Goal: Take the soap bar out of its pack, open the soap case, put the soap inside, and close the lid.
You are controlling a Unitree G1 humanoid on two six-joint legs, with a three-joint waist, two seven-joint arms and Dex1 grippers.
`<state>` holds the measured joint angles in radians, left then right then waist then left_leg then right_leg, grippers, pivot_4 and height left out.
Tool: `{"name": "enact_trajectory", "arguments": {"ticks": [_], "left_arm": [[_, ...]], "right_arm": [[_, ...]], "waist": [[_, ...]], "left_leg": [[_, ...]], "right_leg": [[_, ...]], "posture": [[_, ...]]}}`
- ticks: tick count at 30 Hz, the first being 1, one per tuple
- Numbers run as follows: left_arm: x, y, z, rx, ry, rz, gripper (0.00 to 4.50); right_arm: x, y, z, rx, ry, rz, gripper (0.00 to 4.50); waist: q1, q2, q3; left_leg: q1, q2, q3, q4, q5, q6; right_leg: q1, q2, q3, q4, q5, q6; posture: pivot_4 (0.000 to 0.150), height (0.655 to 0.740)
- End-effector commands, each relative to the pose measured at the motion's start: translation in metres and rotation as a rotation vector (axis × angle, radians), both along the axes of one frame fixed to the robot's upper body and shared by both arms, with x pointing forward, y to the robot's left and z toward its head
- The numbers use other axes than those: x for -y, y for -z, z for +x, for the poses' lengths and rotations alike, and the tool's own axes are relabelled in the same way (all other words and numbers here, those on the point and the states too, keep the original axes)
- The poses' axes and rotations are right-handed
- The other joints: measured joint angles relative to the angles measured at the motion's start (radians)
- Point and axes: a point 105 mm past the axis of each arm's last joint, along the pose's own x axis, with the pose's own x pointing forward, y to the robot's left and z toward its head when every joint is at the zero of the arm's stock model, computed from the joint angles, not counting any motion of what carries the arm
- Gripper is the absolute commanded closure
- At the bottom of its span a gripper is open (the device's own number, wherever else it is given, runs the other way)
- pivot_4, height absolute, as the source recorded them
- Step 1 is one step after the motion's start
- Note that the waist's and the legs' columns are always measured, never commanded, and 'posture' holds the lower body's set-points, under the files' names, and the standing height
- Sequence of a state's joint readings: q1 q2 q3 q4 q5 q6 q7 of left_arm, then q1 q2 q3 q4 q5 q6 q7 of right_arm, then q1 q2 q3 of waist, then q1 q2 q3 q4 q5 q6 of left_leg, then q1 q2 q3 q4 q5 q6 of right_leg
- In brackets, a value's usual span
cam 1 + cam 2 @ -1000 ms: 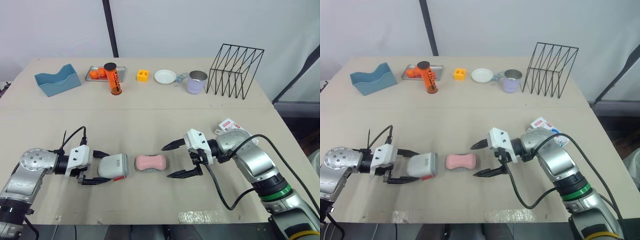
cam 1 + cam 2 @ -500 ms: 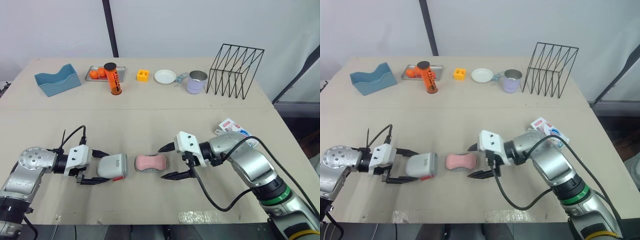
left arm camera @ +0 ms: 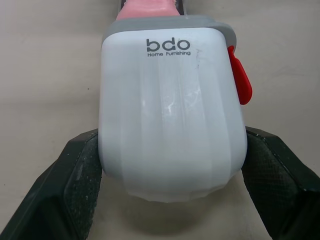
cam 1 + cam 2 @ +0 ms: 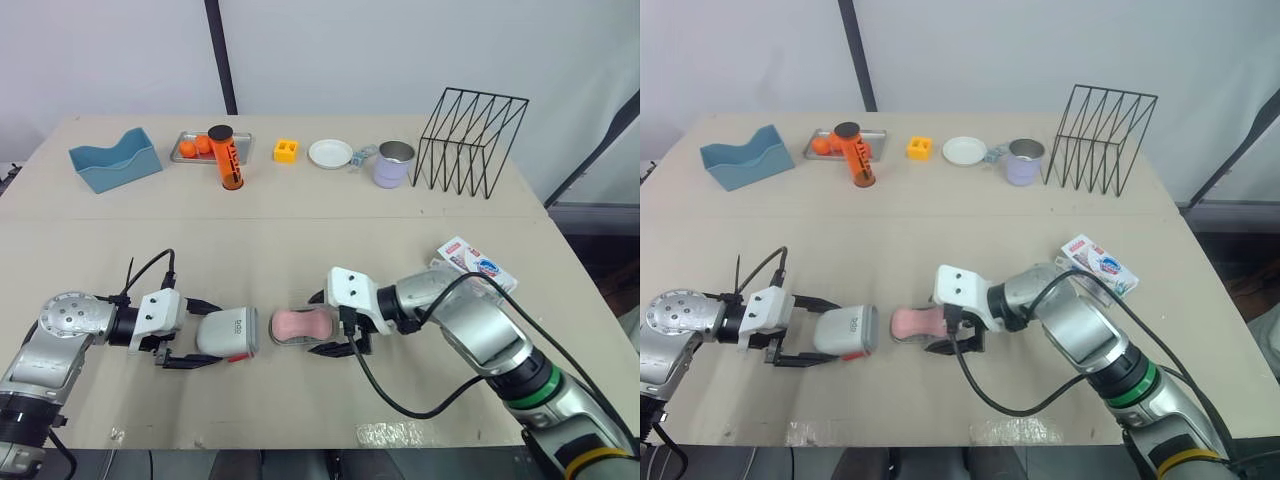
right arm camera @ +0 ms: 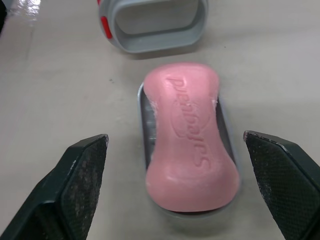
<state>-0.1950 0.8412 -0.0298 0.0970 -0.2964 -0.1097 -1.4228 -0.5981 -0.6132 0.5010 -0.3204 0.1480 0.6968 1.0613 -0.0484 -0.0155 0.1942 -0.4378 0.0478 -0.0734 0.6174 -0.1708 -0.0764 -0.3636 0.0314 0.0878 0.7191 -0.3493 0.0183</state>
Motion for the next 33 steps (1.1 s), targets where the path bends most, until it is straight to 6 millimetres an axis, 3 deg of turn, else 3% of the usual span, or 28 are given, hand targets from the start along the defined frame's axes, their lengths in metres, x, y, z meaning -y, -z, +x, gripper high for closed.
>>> {"name": "enact_trajectory", "arguments": {"ticks": [1, 26, 30, 33], "left_arm": [[0.001, -0.011, 0.0, 0.04, 0.01, -0.01, 1.03], [0.002, -0.009, -0.004, 0.032, 0.007, -0.015, 1.03], [0.002, -0.01, -0.004, 0.033, 0.005, -0.014, 1.03], [0.002, -0.01, -0.004, 0.033, 0.005, -0.014, 1.03]], "right_arm": [[-0.002, -0.003, 0.004, 0.027, 0.008, -0.016, 0.0], [0.001, 0.021, 0.01, -0.02, 0.047, -0.062, 0.0], [0.003, 0.024, 0.01, -0.026, 0.046, -0.069, 0.81], [0.004, 0.025, 0.009, -0.031, 0.046, -0.071, 0.81]], "waist": [[0.0, 0.0, 0.0], [0.0, 0.0, 0.0], [0.0, 0.0, 0.0], [0.0, 0.0, 0.0]], "left_leg": [[0.0, 0.0, 0.0, 0.0, 0.0, 0.0], [0.0, 0.0, 0.0, 0.0, 0.0, 0.0], [0.0, 0.0, 0.0, 0.0, 0.0, 0.0], [0.0, 0.0, 0.0, 0.0, 0.0, 0.0]], "right_leg": [[0.0, 0.0, 0.0, 0.0, 0.0, 0.0], [0.0, 0.0, -0.001, 0.0, 0.0, 0.0], [0.0, 0.0, -0.001, 0.0, 0.0, 0.0], [0.0, 0.0, -0.001, 0.0, 0.0, 0.0]], "posture": [[0.15, 0.74], [0.15, 0.74], [0.15, 0.74], [0.15, 0.74]]}}
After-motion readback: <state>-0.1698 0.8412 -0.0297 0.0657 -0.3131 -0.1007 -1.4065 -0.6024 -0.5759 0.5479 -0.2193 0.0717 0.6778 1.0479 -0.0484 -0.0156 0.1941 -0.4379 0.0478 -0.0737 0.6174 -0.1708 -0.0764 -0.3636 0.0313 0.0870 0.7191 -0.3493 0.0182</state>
